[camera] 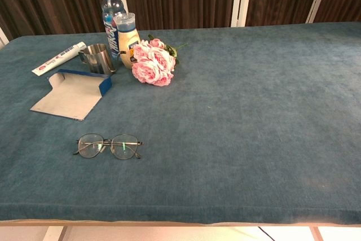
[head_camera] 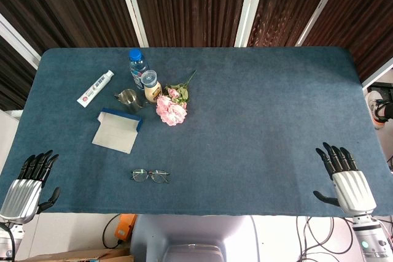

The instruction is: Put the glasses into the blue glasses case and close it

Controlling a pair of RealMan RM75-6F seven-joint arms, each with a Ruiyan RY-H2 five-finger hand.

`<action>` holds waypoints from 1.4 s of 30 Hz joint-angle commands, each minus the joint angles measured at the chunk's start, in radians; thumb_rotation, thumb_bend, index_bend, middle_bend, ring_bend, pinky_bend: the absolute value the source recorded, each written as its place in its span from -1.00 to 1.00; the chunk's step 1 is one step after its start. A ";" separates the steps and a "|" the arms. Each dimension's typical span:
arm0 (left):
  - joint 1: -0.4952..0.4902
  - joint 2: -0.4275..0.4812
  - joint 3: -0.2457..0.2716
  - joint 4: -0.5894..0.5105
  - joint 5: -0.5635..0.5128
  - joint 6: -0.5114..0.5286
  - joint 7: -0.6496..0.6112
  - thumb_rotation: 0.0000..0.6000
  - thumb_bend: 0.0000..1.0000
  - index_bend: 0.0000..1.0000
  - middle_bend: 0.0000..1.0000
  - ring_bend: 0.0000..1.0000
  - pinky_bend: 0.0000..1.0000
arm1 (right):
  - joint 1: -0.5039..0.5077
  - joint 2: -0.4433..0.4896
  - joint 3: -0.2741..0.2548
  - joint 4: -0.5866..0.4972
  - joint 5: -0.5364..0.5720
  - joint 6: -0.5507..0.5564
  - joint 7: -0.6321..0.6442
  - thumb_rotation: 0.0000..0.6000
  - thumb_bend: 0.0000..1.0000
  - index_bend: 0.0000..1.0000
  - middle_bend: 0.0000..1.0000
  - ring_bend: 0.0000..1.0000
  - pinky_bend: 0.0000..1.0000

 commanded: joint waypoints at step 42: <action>-0.275 -0.509 -0.122 0.012 -0.290 -0.362 0.387 1.00 -0.18 -0.40 -0.97 -1.00 -0.85 | 0.004 0.033 0.001 -0.008 0.006 -0.008 0.072 1.00 -0.80 -1.00 -1.00 -1.00 -1.00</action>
